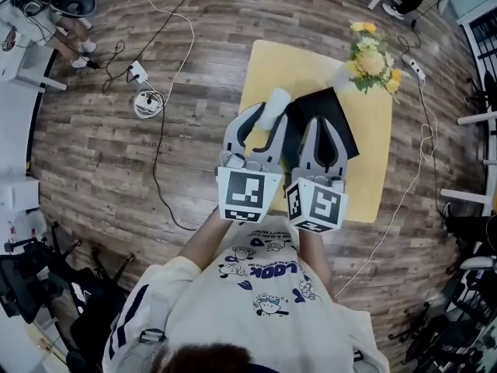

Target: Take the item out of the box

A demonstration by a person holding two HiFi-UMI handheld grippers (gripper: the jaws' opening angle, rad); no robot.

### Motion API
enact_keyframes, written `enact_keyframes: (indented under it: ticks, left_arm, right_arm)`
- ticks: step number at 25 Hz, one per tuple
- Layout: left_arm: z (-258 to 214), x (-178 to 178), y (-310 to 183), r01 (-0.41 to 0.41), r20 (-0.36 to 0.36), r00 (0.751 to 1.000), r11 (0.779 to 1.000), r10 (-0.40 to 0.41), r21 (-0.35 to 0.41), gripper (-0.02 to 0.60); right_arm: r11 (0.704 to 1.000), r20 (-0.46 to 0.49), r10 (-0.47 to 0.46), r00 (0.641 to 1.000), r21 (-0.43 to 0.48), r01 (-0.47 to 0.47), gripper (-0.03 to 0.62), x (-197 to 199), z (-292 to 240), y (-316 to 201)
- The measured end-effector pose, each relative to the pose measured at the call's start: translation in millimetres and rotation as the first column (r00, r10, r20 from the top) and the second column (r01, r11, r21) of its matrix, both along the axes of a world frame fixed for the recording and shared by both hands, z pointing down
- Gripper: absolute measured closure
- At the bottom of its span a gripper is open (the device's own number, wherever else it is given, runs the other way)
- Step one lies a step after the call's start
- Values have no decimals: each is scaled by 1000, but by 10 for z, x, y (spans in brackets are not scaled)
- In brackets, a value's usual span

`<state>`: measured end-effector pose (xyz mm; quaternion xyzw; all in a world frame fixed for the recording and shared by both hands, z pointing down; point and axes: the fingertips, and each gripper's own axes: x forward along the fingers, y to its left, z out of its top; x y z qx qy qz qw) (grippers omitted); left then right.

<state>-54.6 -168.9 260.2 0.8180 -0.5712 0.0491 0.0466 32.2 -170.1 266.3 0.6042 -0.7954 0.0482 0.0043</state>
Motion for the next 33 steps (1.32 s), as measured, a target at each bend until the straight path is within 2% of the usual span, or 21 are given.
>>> enact_keyframes:
  ticks: [33]
  left_arm:
    - [-102, -12, 68, -5, 5, 1000, 1000, 5, 26, 439]
  right_arm:
    - [1000, -7, -2, 1000, 6, 2, 553, -56, -45, 72]
